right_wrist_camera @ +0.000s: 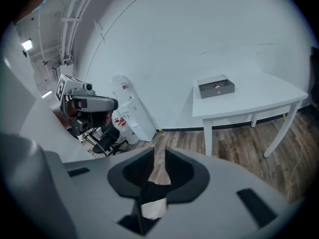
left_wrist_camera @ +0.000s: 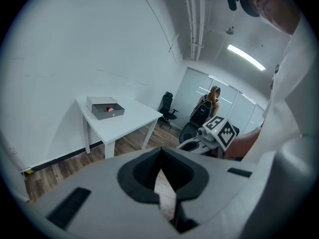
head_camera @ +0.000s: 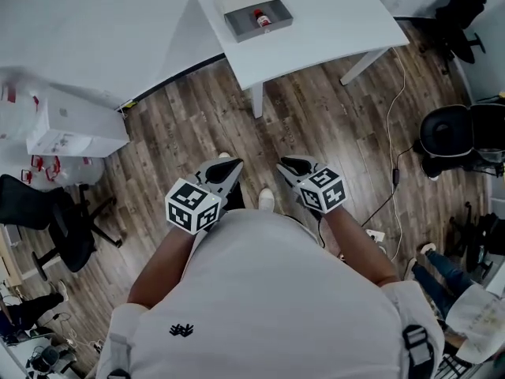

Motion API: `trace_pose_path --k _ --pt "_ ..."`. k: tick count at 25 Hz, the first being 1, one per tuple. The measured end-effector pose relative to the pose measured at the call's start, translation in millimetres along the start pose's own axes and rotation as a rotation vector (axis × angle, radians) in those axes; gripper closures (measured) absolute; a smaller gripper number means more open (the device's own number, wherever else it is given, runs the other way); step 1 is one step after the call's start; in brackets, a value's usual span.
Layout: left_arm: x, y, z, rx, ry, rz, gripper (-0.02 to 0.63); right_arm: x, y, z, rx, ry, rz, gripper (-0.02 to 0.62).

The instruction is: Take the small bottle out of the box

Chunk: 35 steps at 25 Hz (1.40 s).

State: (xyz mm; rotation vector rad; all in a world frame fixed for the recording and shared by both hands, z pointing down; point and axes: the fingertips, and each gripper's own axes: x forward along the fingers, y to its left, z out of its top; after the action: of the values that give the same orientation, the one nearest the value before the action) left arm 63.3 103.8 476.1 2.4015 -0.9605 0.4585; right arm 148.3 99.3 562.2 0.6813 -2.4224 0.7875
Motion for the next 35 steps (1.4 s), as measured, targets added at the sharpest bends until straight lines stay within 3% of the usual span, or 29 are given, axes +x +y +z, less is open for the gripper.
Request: trace_pose_path --k 5,11,17,29,35 --pt "16 50 27 -0.014 -0.012 -0.022 0.6 12 -35 49 0.017 -0.029 -0.076 0.525" --pt "33 98 64 0.045 -0.019 -0.068 0.6 39 -85 92 0.083 -0.02 -0.135 0.505" --pt "18 152 67 0.038 -0.005 -0.078 0.6 79 -126 150 0.109 -0.016 -0.178 0.477" --pt "17 228 106 -0.079 -0.103 0.144 0.598 143 -251 274 -0.027 0.046 -0.213 0.446" --pt "28 242 134 -0.135 -0.172 0.257 0.592 180 -313 306 -0.053 0.13 -0.208 0.423"
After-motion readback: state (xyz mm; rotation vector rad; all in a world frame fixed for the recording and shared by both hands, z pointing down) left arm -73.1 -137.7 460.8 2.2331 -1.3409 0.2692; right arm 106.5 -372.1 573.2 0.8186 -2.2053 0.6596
